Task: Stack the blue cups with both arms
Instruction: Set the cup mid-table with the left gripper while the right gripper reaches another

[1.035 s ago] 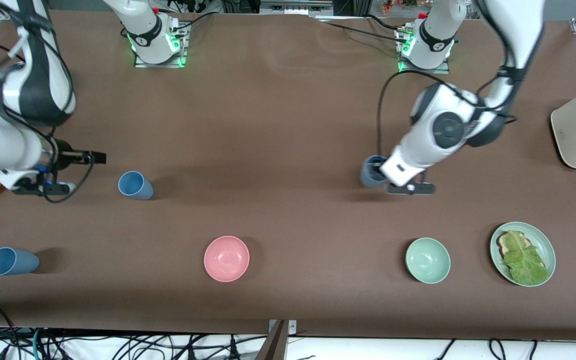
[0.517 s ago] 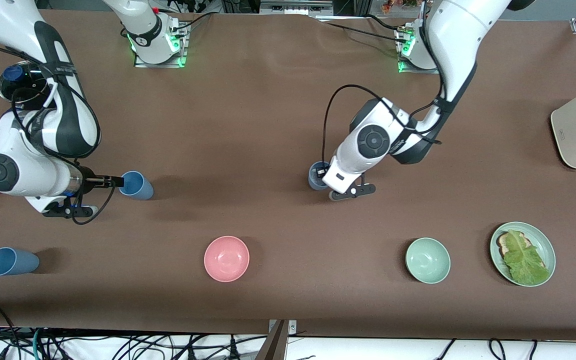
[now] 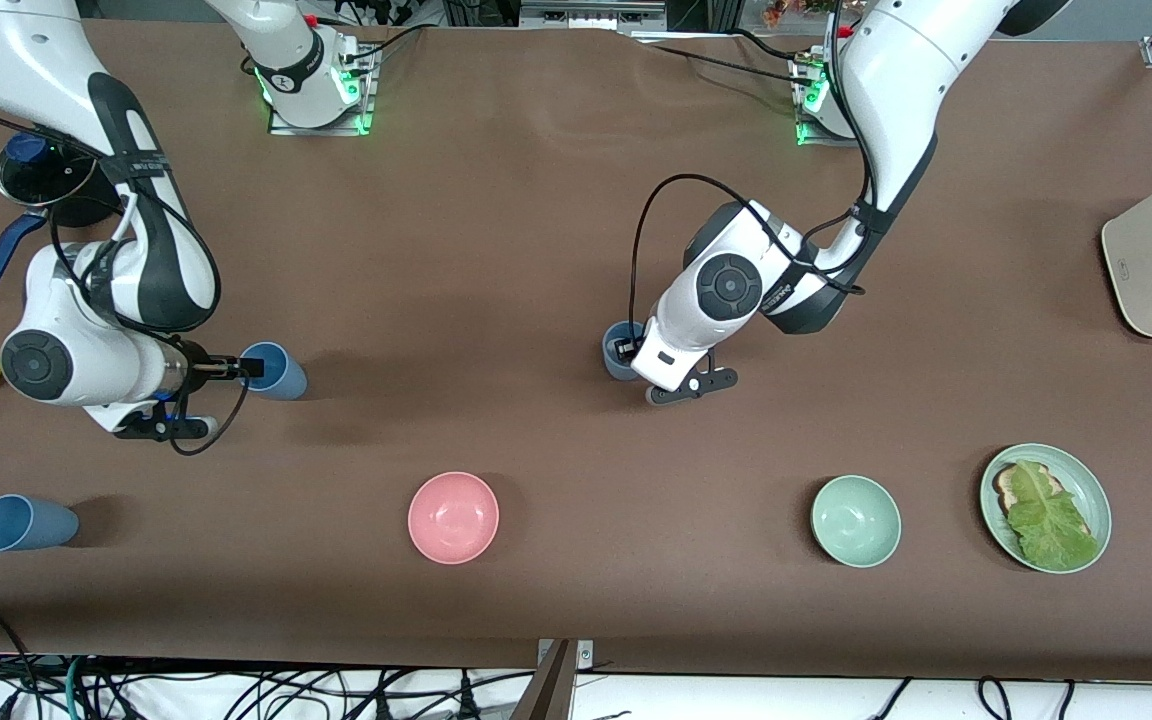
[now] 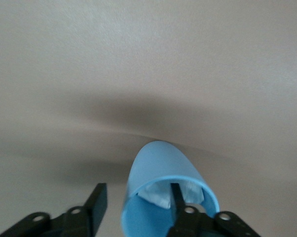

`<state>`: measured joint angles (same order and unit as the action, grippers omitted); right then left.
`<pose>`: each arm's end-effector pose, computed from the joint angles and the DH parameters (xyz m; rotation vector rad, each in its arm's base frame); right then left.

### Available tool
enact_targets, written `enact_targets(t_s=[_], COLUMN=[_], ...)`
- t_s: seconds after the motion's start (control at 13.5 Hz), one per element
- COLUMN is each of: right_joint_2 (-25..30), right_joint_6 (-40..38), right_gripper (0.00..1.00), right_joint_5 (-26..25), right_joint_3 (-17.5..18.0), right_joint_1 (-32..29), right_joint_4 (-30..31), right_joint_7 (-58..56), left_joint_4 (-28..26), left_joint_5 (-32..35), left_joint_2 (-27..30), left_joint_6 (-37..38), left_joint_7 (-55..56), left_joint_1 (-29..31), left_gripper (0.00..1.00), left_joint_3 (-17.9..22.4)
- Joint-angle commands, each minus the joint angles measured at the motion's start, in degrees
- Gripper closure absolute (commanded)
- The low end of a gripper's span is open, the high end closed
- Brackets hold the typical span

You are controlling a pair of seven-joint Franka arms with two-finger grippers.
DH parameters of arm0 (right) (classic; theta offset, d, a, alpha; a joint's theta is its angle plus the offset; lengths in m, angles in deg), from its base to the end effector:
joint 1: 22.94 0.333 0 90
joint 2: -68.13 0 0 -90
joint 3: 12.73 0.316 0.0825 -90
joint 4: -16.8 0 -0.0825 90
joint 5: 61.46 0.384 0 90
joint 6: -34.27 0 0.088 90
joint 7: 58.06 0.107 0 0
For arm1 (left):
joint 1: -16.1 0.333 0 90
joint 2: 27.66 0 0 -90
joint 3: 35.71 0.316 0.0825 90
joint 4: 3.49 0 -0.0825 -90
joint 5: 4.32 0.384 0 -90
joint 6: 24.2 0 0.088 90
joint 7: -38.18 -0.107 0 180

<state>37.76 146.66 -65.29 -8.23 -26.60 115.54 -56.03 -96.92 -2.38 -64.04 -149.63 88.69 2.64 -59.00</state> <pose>0.6346 0.0011 0.2588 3.0851 0.0135 -0.4492 0.5693 -0.3799 0.2714 2.9661 0.4310 -0.2470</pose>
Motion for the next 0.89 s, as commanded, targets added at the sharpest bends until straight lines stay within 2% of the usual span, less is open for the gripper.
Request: enact_targets(t_s=[0.0, 0.15, 0.22, 0.3, 0.59, 0.81], right_joint_2=[-0.8, -1.0, -1.0, -1.0, -0.9, -0.2], right_joint_6=[0.2, -0.1, -0.4, -0.4, -0.5, -1.3], right_gripper=[0.15, 0.68, 0.85, 0.98, 1.0, 1.0], right_joint_5=[-0.8, -0.7, -0.2, -0.3, -0.7, 0.0], right_joint_3=[0.4, 0.5, 0.6, 0.6, 0.8, 0.9], right_joint_1=[-0.1, -0.1, -0.2, -0.2, 0.3, 2.0], right_joint_4=[-0.4, -0.5, -0.5, -0.5, -1.2, -2.3], right_joint_7=[0.6, 0.6, 0.6, 0.6, 0.3, 0.4], left_joint_4=[-0.4, 0.4, 1.4, 3.1, 13.0, 17.1], left_joint_5=[0.3, 0.4, 0.3, 0.3, -0.5, 0.2], left_joint_2=[7.4, 13.0, 15.3, 16.9, 18.4, 18.5], left_joint_6=[8.3, 14.2, 17.3, 21.1, 35.1, 40.4], left_joint_7=[0.3, -0.3, -2.2, -5.2, -16.9, -27.4], left_joint_1=[0.4, 2.9, 3.8, 5.4, 12.4, 16.8], left_gripper=[0.0, 0.0, 0.0, 0.0, 0.0, 0.0], left_joint_3=[1.0, 1.0, 1.1, 1.1, 0.7, 0.9])
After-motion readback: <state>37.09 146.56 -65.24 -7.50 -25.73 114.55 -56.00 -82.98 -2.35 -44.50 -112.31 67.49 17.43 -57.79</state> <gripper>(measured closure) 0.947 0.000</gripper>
